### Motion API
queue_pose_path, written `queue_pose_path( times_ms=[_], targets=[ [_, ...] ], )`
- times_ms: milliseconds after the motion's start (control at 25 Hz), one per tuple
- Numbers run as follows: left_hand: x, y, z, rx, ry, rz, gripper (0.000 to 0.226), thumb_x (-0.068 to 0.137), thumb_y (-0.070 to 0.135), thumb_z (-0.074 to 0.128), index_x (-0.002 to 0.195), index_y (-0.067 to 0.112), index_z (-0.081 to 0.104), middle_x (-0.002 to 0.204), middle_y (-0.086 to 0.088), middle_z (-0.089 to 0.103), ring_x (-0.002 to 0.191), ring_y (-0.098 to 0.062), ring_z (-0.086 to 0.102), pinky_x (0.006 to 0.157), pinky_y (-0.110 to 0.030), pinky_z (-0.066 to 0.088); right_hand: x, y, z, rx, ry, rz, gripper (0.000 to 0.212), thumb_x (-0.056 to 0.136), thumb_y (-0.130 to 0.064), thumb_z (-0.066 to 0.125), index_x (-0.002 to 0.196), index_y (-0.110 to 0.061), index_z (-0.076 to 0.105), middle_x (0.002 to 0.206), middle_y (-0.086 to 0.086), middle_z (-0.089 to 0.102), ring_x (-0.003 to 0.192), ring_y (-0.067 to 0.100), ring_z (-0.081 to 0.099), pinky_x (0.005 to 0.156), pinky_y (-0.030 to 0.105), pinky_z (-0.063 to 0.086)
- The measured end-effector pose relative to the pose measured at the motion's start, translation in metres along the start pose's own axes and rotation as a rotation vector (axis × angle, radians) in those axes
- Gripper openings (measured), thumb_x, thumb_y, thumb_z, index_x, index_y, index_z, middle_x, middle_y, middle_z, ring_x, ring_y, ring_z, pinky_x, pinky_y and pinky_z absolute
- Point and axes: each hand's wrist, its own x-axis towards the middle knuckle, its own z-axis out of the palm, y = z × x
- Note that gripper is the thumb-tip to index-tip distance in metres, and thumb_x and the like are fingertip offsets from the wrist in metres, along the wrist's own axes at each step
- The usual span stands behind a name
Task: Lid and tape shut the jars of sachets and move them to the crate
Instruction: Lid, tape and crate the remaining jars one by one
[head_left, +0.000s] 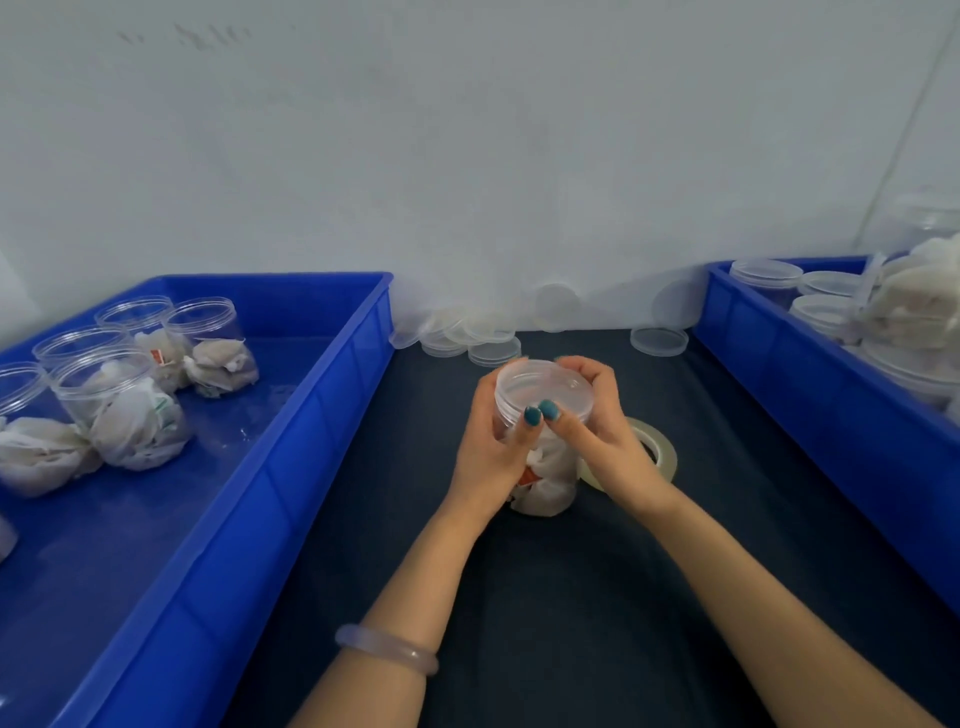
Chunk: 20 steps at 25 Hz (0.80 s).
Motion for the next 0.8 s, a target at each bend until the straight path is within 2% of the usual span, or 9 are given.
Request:
queue_pose_path(
  times_ms=[120, 200, 280, 360, 440, 520, 640, 800],
  targets=[
    [0.0, 0.0, -0.001, -0.019, 0.045, -0.016, 0.095, 0.056, 0.091, 0.059, 0.127, 0.029, 0.052, 0.117, 0.015, 0.065, 0.11, 0.001, 0.063, 0.086, -0.015, 0.051, -0.006, 0.013, 0.003, -0.017, -0.033, 0.02, 0.088, 0.077, -0.029, 0.079, 0.144, -0.033, 0.022, 0.141, -0.01, 0.046, 0.128, 0.003, 0.051, 0.101, 0.021, 0.047],
    [0.0, 0.0, -0.002, -0.042, 0.048, -0.029, 0.087, 0.058, 0.083, 0.069, 0.123, 0.029, 0.052, 0.116, 0.012, 0.066, 0.109, -0.003, 0.064, 0.087, -0.019, 0.052, -0.006, 0.017, 0.002, -0.115, -0.035, 0.028, 0.106, 0.068, -0.026, 0.091, 0.146, -0.035, 0.02, 0.142, -0.014, 0.045, 0.13, 0.0, 0.048, 0.105, 0.019, 0.043],
    [0.0, 0.0, -0.002, -0.073, 0.047, -0.043, 0.077, 0.061, 0.066, 0.078, 0.12, 0.027, 0.049, 0.116, 0.009, 0.065, 0.108, -0.004, 0.064, 0.085, -0.021, 0.053, -0.007, 0.021, 0.001, -0.161, -0.001, 0.05, 0.101, 0.064, -0.027, 0.092, 0.14, -0.04, 0.026, 0.139, -0.016, 0.047, 0.127, -0.005, 0.048, 0.102, 0.015, 0.043],
    [-0.001, 0.0, -0.001, -0.068, 0.054, -0.042, 0.071, 0.062, 0.054, 0.08, 0.119, 0.026, 0.047, 0.116, 0.01, 0.064, 0.108, -0.003, 0.064, 0.084, -0.019, 0.053, -0.008, 0.024, 0.001, -0.18, 0.006, 0.091, 0.094, 0.066, -0.024, 0.092, 0.135, -0.041, 0.031, 0.135, -0.018, 0.051, 0.122, -0.008, 0.05, 0.096, 0.011, 0.044],
    [-0.001, 0.001, 0.0, -0.059, 0.062, -0.018, 0.069, 0.065, 0.046, 0.081, 0.121, 0.028, 0.044, 0.115, 0.018, 0.064, 0.109, 0.001, 0.062, 0.084, -0.017, 0.052, -0.009, 0.027, 0.002, -0.179, 0.007, 0.112, 0.092, 0.069, -0.019, 0.091, 0.138, -0.036, 0.033, 0.134, -0.015, 0.052, 0.121, -0.007, 0.051, 0.092, 0.01, 0.045],
    [-0.001, 0.001, 0.0, -0.058, 0.044, 0.026, 0.077, 0.069, 0.04, 0.081, 0.131, 0.031, 0.038, 0.12, 0.022, 0.063, 0.116, -0.002, 0.06, 0.09, -0.02, 0.052, -0.008, 0.027, 0.002, -0.163, 0.017, 0.11, 0.091, 0.07, -0.016, 0.09, 0.14, -0.03, 0.033, 0.134, -0.014, 0.054, 0.122, -0.005, 0.053, 0.092, 0.012, 0.046],
    [0.0, 0.002, -0.004, 0.027, -0.014, 0.097, 0.089, 0.072, 0.043, 0.08, 0.147, 0.032, 0.035, 0.138, 0.012, 0.056, 0.128, -0.009, 0.054, 0.099, -0.021, 0.048, -0.007, 0.026, 0.003, -0.17, 0.018, 0.107, 0.09, 0.071, -0.015, 0.089, 0.14, -0.03, 0.033, 0.134, -0.017, 0.052, 0.123, -0.007, 0.051, 0.092, 0.008, 0.043],
    [-0.003, 0.004, 0.0, 0.138, 0.081, 0.152, 0.071, 0.068, 0.052, 0.081, 0.129, 0.028, 0.053, 0.123, 0.015, 0.061, 0.119, -0.006, 0.057, 0.092, -0.016, 0.048, -0.008, 0.026, 0.003, -0.178, 0.026, 0.112, 0.091, 0.07, -0.017, 0.089, 0.14, -0.029, 0.033, 0.134, -0.015, 0.053, 0.123, -0.005, 0.052, 0.094, 0.01, 0.044]
  ],
)
